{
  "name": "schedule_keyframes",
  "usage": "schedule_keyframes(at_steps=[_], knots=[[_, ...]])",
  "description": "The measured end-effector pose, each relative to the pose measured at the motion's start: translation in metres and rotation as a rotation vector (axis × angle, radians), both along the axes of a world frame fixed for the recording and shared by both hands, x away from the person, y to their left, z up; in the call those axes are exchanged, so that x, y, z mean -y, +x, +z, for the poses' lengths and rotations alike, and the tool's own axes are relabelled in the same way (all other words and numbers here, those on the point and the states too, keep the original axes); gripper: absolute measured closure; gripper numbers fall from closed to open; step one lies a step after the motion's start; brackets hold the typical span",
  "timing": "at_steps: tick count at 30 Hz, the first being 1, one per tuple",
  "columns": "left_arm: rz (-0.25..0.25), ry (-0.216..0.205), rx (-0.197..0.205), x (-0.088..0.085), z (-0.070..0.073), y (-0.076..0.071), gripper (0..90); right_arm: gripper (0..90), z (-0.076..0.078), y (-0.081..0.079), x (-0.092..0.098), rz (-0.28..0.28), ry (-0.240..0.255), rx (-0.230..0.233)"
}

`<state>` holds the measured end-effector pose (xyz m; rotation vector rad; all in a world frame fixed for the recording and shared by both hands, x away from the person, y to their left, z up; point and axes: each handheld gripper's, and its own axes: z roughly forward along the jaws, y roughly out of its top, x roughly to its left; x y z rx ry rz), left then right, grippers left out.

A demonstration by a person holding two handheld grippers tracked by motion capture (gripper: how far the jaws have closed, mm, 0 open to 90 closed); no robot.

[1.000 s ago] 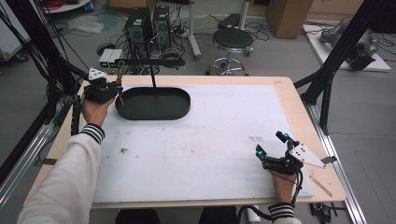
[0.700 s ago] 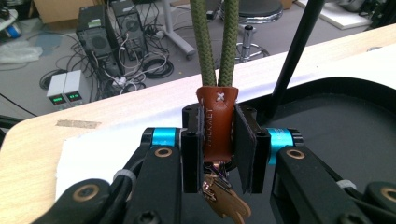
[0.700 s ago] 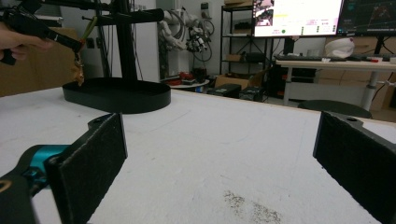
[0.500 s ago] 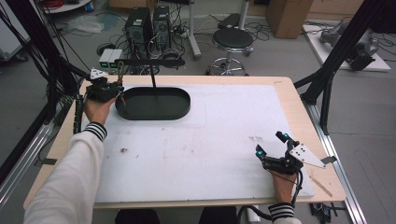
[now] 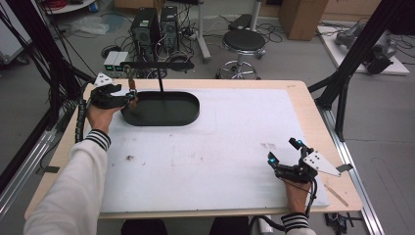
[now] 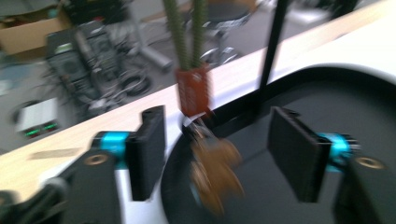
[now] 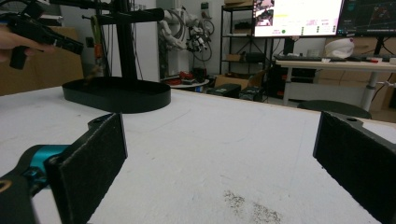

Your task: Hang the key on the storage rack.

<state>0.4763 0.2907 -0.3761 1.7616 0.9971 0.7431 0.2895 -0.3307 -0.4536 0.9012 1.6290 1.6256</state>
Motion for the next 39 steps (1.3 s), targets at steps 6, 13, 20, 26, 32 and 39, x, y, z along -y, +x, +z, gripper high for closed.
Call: schedule_keyframes(at_steps=[6,13,20,26,32,39], knots=[[-0.063,-0.11,-0.015,-0.004,0.002,-0.025,1.7,1.8,0.0,0.0,0.0,0.0,0.003,-0.001],[-0.227,-0.195,0.117,-0.012,0.003,-0.09,1.7,1.8,0.0,0.0,-0.001,-0.002,-0.001,-0.009],[-0.277,-0.225,0.213,-0.022,-0.011,-0.148,1.7,1.8,0.0,0.0,-0.001,0.001,-0.005,0.001],[-0.26,-0.236,0.219,-0.026,-0.033,-0.177,1.7,1.8,0.0,0.0,-0.001,-0.001,-0.001,-0.001],[-0.238,-0.236,0.213,-0.023,-0.054,-0.192,1.7,1.8,0.0,0.0,0.0,0.001,-0.004,0.003],[-0.25,-0.221,0.235,-0.018,-0.066,-0.199,1.7,1.8,0.0,-0.001,0.0,0.0,-0.005,0.003]])
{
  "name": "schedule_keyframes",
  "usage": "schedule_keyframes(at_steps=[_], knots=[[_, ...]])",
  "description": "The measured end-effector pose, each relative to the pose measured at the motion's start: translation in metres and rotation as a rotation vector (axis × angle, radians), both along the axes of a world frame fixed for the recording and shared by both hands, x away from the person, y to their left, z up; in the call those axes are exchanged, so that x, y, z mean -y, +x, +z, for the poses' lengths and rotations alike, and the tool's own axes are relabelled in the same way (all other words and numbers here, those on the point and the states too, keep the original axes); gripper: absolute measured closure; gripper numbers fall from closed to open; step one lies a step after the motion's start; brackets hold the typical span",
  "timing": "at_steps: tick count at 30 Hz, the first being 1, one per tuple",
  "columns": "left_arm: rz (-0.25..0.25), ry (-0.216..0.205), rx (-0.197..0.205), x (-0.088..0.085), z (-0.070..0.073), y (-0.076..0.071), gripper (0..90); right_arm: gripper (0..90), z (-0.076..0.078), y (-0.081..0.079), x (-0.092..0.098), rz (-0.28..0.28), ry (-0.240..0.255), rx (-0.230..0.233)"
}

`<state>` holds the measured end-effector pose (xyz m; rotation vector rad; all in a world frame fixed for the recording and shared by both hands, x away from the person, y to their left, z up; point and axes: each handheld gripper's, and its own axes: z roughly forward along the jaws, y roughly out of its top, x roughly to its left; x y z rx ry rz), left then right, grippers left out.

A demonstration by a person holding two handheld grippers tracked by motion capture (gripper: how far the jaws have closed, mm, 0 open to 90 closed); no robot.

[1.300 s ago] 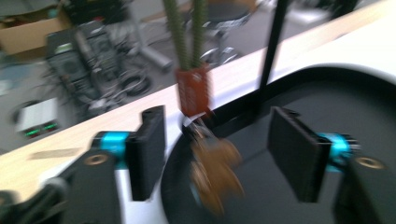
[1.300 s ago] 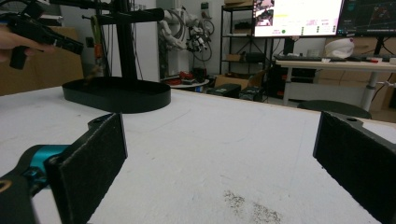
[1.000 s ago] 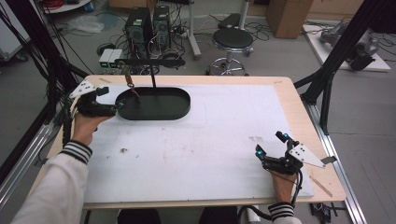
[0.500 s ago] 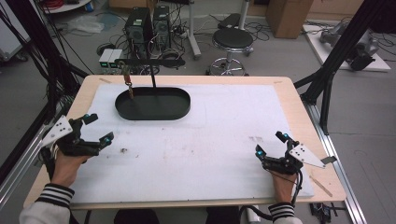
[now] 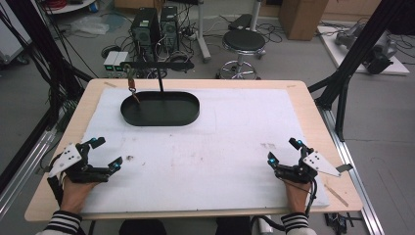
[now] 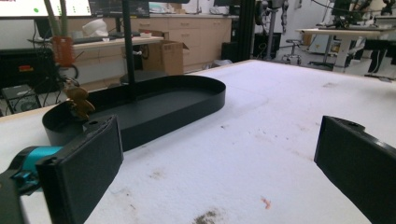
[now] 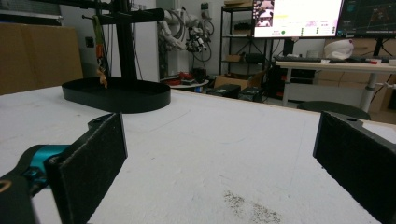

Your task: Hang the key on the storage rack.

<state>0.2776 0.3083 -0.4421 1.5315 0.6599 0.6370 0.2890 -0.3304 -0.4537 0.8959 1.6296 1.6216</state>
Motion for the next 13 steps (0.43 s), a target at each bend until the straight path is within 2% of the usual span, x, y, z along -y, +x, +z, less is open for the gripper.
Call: schedule_keyframes(at_steps=[1,3,4,8,13], knots=[[0.0,0.0,0.0,0.0,0.0,0.0,1.7,1.8,0.0,0.0,0.0,0.0,0.0,0.0],[0.01,0.0,-0.005,0.003,-0.009,-0.002,1.7,1.8,0.0,0.0,0.0,0.0,0.001,-0.001],[0.016,0.005,0.014,0.003,-0.009,-0.003,1.8,1.8,0.0,0.0,0.0,0.0,-0.001,0.001],[0.03,-0.022,0.008,0.001,-0.01,-0.003,1.8,1.8,0.0,0.001,0.0,-0.003,0.001,0.0],[0.039,-0.02,0.017,0.001,-0.01,-0.004,1.8,1.8,0.0,0.001,0.0,-0.002,-0.003,0.002]])
